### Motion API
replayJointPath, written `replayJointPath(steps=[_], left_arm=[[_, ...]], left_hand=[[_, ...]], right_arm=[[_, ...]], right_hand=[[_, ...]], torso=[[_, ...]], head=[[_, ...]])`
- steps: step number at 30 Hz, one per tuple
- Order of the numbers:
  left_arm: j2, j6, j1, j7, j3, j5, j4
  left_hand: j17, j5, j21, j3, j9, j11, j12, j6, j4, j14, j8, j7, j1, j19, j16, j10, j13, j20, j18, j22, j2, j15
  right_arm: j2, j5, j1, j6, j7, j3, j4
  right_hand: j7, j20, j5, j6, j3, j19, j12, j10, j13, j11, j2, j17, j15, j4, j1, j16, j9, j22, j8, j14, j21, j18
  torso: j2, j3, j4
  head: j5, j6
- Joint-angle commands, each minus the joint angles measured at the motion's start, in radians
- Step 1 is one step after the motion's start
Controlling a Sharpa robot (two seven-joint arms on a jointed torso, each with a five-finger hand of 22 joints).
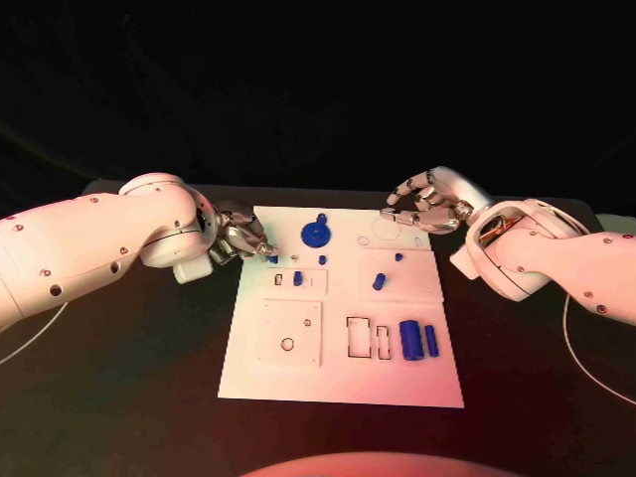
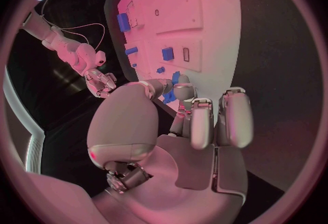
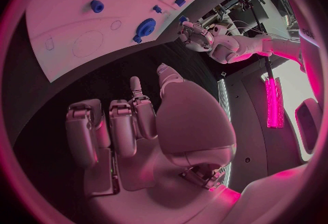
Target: Assemble the parts on the task board
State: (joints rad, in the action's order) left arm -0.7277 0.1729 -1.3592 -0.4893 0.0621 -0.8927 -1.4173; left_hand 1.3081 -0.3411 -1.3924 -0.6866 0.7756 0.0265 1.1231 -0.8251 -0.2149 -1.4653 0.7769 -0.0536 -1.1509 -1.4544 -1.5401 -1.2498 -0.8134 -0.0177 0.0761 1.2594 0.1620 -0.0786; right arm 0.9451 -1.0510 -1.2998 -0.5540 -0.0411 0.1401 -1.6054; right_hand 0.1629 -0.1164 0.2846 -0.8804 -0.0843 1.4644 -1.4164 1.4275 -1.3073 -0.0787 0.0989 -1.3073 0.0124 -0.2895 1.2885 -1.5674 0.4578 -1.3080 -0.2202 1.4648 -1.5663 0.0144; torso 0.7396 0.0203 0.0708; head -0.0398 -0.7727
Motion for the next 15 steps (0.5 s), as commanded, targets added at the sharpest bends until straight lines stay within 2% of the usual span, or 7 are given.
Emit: replayJointPath(steps=[1,7,15], left_arm=[[-0.014,-0.058,0.008,0.039,-0.001,-0.03,-0.032],[-0.032,-0.063,0.021,0.051,0.001,-0.071,-0.068],[-0.029,-0.043,0.028,0.057,0.003,-0.118,-0.076]], left_hand=[[0.195,-0.006,-0.007,-0.194,-0.002,0.0,0.006,-0.014,0.186,-0.089,0.006,0.003,0.015,-0.009,-0.001,-0.009,-0.006,-0.002,-0.012,0.002,0.001,-0.008],[0.195,-0.01,-0.008,-0.199,-0.003,0.001,0.009,-0.017,0.189,-0.089,0.006,0.004,0.02,-0.009,-0.001,-0.013,-0.011,-0.001,-0.012,0.003,0.003,-0.009],[0.196,-0.011,-0.009,-0.201,-0.003,0.001,0.012,-0.018,0.191,-0.089,0.006,0.004,0.021,-0.01,-0.002,-0.015,-0.015,-0.001,-0.013,0.005,0.004,-0.01]], right_arm=[[0.0,-0.011,0.002,0.013,0.0,0.0,-0.001],[0.0,-0.011,0.004,0.013,0.0,0.0,-0.001],[-0.002,-0.011,0.006,0.014,0.001,0.0,0.0]], right_hand=[[-0.007,0.008,0.004,-0.002,-0.001,0.106,0.002,-0.001,-0.12,0.004,-0.002,-0.253,-0.009,-0.001,-0.01,0.0,0.001,-0.263,-0.004,0.103,-0.004,-0.014],[-0.007,0.008,0.004,-0.002,-0.001,0.106,0.002,-0.001,-0.12,0.004,-0.002,-0.253,-0.009,-0.001,-0.01,0.0,0.001,-0.263,-0.004,0.103,-0.004,-0.014],[-0.007,0.008,0.004,-0.002,-0.001,0.106,0.002,-0.001,-0.12,0.004,-0.002,-0.253,-0.009,-0.001,-0.01,0.0,0.001,-0.263,-0.004,0.103,-0.004,-0.014]], torso=[[0.001,0.0011,0.0],[0.001,0.0023,0.0011],[0.003,0.001,-0.0023]], head=[[0.005,0.0],[0.005,-0.003],[0.009,-0.003]])
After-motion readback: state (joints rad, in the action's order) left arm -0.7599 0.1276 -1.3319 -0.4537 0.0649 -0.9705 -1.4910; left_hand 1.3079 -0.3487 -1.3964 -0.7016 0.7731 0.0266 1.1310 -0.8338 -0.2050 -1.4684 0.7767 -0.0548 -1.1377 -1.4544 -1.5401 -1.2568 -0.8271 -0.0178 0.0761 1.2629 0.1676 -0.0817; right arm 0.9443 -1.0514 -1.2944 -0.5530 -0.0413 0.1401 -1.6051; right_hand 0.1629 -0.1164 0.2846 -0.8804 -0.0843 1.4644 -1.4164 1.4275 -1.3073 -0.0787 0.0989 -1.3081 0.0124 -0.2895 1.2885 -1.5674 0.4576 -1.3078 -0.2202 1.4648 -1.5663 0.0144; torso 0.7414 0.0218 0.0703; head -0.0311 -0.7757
